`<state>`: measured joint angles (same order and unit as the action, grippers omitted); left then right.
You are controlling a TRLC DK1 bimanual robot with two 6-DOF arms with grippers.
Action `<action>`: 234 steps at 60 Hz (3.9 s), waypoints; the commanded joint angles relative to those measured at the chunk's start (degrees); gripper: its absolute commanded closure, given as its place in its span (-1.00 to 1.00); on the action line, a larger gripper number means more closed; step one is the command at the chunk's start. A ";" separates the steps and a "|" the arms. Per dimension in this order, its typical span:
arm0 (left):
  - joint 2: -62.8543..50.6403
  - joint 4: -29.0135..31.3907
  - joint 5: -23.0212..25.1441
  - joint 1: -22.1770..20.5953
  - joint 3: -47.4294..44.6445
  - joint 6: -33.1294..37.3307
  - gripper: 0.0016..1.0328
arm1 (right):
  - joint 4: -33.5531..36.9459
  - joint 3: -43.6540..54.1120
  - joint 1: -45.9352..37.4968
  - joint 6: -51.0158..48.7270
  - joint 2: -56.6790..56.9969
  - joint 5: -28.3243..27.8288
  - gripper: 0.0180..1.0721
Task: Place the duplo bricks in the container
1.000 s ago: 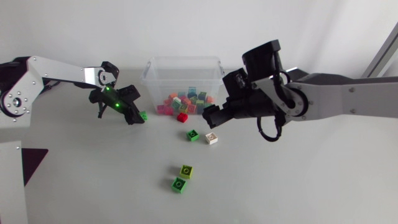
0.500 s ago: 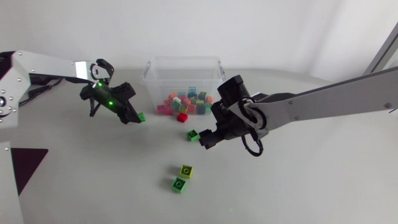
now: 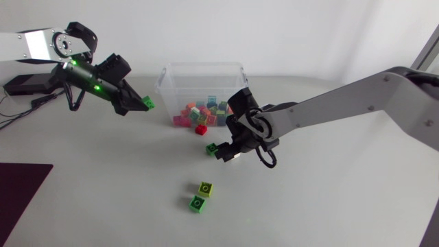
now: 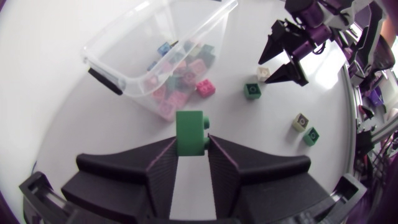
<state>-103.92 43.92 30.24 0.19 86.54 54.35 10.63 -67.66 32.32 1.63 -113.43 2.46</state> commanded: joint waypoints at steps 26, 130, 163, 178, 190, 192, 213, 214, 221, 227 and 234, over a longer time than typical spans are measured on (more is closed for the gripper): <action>2.41 -8.33 -0.27 -8.62 6.45 -21.30 0.63 | 3.87 -2.65 -0.85 -0.22 -2.94 0.09 0.48; 22.62 -15.53 -20.92 -21.19 -28.71 -32.29 -0.85 | 0.62 -26.82 -3.93 0.22 2.16 -5.01 0.54; 23.06 -13.51 -20.48 -29.19 -36.80 -37.82 -0.82 | -6.33 -33.77 -4.98 -0.57 -8.04 -4.83 0.48; 19.02 -8.15 -20.48 -34.99 -33.63 -43.62 -0.79 | -6.59 -30.16 -4.98 -0.13 -2.76 -1.05 -0.93; 13.22 -5.78 -20.92 -39.47 -31.96 -47.84 -0.77 | -6.41 -20.76 -5.51 -0.31 8.05 -0.61 -0.93; 12.25 -5.69 -21.01 -39.65 -31.70 -48.02 -0.77 | -6.50 -18.65 -5.51 -0.31 9.98 -0.61 -0.93; 3.90 -5.95 -23.47 -40.97 -28.27 -49.43 -0.68 | -5.45 0.86 -5.42 -0.57 27.03 -0.88 -0.91; 3.81 -5.95 -23.47 -40.97 -28.18 -49.34 -0.68 | -5.45 1.83 -5.42 -0.57 27.65 -0.79 -0.91; 1.79 -6.13 -23.47 -41.05 -26.95 -49.95 -0.57 | -4.83 6.13 -5.42 -0.66 31.34 -0.88 -0.91; 0.74 -7.10 -23.47 -41.93 -26.69 -50.30 -0.53 | -4.22 10.18 -4.98 -0.75 34.85 -0.88 -0.91; -0.76 -7.62 -23.47 -42.37 -26.25 -50.92 -0.23 | -3.43 14.13 -4.10 -1.10 38.19 -0.96 -0.91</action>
<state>-102.63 36.56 6.98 -41.65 58.70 5.30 6.24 -56.53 27.33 1.21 -77.34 1.37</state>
